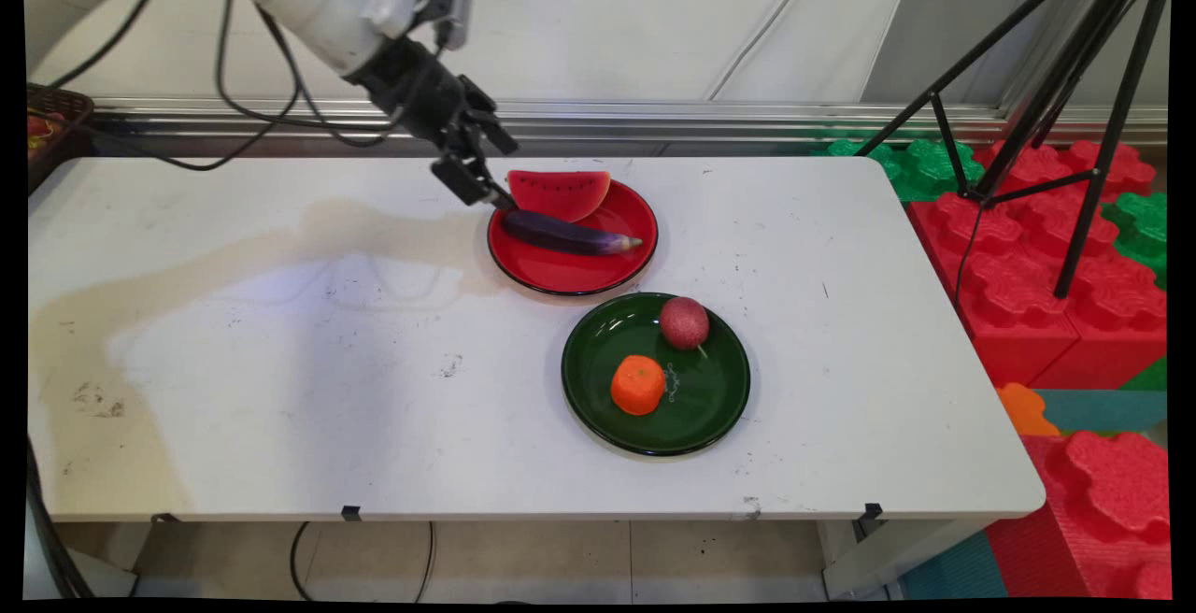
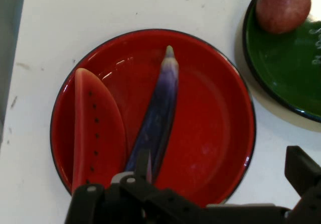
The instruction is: Pick up the eggplant from the red plate
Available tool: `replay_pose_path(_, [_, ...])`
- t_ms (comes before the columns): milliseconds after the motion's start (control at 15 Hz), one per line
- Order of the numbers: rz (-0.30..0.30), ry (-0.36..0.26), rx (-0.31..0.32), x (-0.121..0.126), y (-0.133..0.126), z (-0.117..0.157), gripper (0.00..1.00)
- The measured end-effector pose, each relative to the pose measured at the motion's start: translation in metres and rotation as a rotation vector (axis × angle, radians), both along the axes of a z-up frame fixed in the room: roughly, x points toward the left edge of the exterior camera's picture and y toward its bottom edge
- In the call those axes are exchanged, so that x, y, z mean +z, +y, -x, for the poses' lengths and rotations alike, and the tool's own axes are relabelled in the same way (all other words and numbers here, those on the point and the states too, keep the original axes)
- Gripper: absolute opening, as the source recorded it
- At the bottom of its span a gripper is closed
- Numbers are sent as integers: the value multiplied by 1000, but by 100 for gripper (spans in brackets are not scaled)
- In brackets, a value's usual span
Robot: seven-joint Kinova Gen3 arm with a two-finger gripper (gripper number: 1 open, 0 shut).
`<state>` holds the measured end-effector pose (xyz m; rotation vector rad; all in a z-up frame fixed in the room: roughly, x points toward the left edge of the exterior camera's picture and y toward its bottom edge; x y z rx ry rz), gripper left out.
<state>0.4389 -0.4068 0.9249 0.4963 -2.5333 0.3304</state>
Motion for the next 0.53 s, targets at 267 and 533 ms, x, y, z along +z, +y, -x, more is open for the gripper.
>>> replay_pose_path(267, [-24,-53,-32,-25,-35,26,100])
replay_pose_path(533, [-53,-89,-57,-45,-58,42,100])
